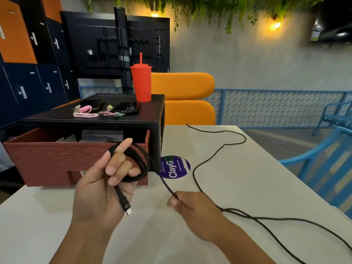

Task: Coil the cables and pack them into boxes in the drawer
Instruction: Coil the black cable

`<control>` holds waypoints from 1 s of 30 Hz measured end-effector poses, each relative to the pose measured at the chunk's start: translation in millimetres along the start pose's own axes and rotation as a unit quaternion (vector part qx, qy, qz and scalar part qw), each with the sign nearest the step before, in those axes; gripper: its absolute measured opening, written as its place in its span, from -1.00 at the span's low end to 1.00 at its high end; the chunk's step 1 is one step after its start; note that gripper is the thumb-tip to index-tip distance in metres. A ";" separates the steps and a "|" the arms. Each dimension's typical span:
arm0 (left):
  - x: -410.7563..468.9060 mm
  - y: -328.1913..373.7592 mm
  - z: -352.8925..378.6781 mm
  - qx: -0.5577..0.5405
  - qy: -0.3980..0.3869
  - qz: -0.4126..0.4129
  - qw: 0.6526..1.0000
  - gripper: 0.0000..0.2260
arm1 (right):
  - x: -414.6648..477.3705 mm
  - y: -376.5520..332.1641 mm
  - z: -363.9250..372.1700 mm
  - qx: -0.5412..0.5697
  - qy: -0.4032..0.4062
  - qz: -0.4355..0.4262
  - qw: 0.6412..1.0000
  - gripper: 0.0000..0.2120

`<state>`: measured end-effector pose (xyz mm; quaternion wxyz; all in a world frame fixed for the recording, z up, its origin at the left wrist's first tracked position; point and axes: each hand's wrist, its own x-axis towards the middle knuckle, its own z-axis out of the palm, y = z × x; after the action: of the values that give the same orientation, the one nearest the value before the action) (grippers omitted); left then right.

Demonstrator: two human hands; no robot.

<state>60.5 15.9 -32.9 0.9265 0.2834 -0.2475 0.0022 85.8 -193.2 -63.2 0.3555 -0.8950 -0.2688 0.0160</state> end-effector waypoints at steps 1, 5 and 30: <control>-0.2 -0.2 6.7 0.030 0.009 0.020 0.999 -0.58 | -1.2 -4.9 -0.8 -0.007 -0.033 0.004 0.999 -0.69; 1.0 -21.5 28.8 0.175 0.116 0.074 0.975 -0.53 | -7.3 -24.0 -7.1 -0.014 -0.165 0.007 0.986 -0.74; -6.4 -54.2 54.9 0.433 0.011 -0.193 0.880 -0.72 | -8.8 -10.7 -47.8 -0.024 0.166 -0.067 0.984 -0.55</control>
<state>37.6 -57.6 -24.9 0.6959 0.6988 -0.1518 -0.0668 83.8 -221.1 -22.0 0.3737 -0.8736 -0.2659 -0.1628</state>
